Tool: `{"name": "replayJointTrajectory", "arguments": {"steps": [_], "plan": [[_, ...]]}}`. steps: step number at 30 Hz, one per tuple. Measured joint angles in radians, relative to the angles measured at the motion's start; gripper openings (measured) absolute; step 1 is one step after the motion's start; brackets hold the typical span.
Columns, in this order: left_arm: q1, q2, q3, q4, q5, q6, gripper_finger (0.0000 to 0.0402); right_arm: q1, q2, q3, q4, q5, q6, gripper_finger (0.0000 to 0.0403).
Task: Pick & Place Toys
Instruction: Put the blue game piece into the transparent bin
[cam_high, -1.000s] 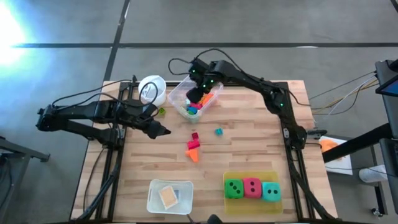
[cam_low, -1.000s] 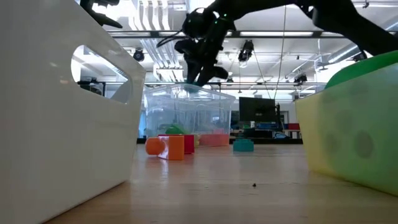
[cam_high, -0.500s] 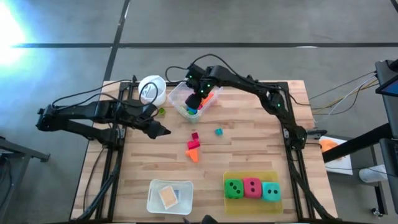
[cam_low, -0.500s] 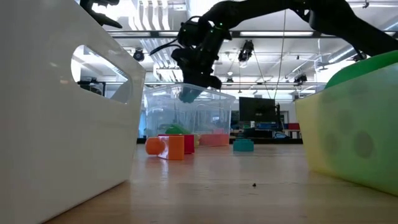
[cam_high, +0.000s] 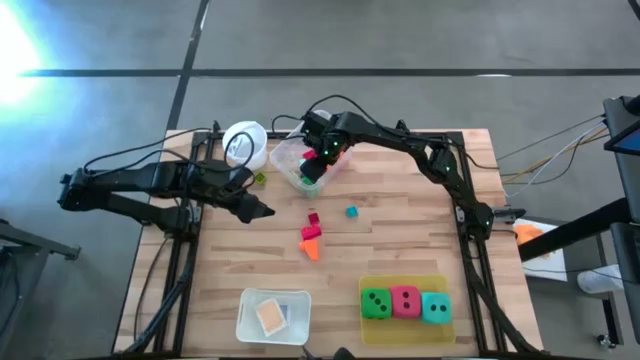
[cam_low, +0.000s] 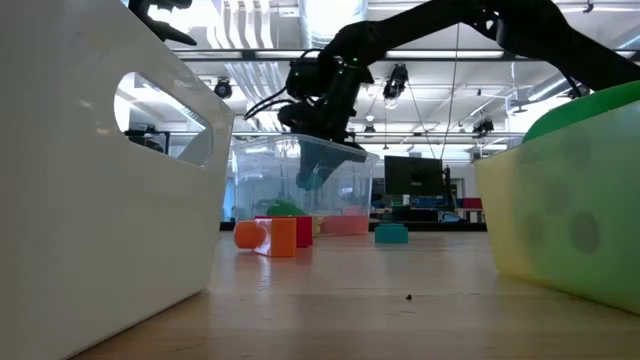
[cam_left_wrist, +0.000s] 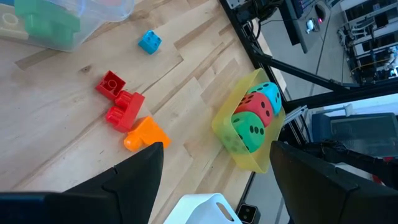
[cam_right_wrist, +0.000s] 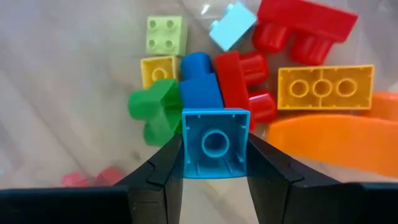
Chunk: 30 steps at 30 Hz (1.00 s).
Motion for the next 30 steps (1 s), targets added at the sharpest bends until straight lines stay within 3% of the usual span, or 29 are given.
{"name": "replayJointTrajectory", "arguments": {"steps": [12,30], "plan": [[-0.006,0.000,0.000,0.000,0.000,0.000,0.0296,0.001,-0.007,0.005,-0.123,-0.017,0.073,0.0127],[-0.006,0.000,0.000,0.000,0.000,0.000,0.0296,-0.007,0.013,-0.030,0.049,0.063,0.179,0.0127]]}}
